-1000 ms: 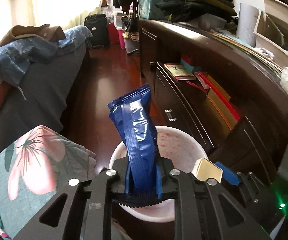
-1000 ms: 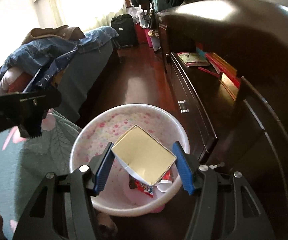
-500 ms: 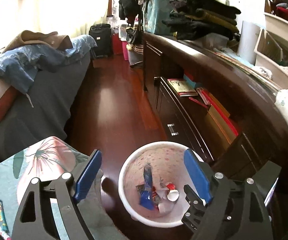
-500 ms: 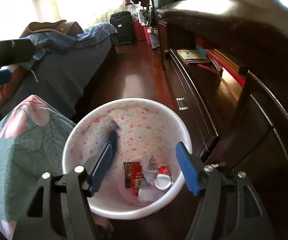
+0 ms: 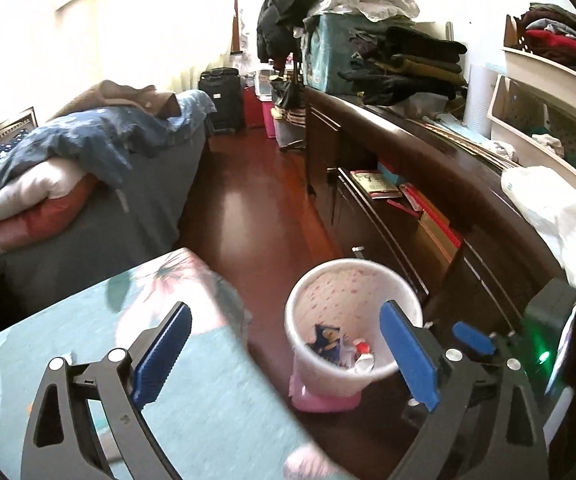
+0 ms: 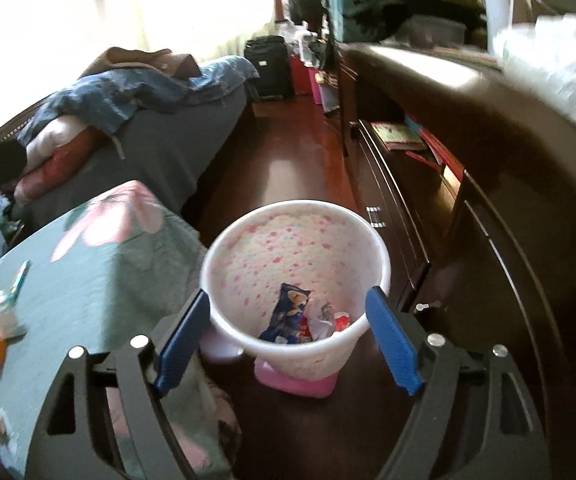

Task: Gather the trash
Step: 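Grasp the orange sponge with the left gripper while the right gripper grasps the beige tissue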

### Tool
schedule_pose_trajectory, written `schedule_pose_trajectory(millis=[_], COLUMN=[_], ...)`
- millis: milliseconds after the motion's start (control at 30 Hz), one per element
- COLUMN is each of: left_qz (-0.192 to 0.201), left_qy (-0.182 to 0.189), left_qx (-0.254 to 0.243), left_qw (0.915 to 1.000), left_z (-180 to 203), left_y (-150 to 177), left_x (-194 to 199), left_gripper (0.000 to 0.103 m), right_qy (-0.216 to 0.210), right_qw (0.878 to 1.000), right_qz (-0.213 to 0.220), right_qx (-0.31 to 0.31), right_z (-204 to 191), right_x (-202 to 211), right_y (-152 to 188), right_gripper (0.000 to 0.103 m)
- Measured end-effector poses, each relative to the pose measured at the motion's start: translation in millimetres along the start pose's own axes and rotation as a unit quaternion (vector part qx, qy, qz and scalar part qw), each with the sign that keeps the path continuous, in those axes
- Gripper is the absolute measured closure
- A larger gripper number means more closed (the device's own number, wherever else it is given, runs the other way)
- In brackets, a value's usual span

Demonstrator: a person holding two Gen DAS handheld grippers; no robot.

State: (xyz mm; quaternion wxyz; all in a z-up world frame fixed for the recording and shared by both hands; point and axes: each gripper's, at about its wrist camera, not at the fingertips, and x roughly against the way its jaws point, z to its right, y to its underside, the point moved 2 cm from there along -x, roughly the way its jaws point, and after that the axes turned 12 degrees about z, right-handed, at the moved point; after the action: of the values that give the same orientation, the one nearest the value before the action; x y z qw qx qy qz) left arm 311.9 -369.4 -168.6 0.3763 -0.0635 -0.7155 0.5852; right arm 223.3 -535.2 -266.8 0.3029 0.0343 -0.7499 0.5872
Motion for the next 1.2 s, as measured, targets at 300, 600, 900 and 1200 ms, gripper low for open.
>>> schedule_pose_trajectory(millis=[300,600,900,1200], left_qz=[-0.002,-0.046,-0.102,-0.122], left_qy=[-0.066,-0.136,-0.143,-0.136], left_qx=[0.043,0.098,0.1,0.126], left_qw=[0.9968,0.9848,0.9794,0.9751], left_z=[-77,-166,-183,-198], left_y=[37,100,144,157], left_x=[83,125,85,47], left_gripper=[0.004,0.004,0.004,0.035], right_qy=[-0.017,-0.073,-0.105,-0.104], right_qw=[1.0,0.996,0.991,0.988], right_qz=[0.019,0.016,-0.013,-0.029], right_qx=[0.011,0.05,0.085,0.107], right_z=[-30,-92,-144,-170], right_x=[74,113,109,94], right_y=[6,18,38,44], right_gripper=[0.014,0.01,0.01,0.01])
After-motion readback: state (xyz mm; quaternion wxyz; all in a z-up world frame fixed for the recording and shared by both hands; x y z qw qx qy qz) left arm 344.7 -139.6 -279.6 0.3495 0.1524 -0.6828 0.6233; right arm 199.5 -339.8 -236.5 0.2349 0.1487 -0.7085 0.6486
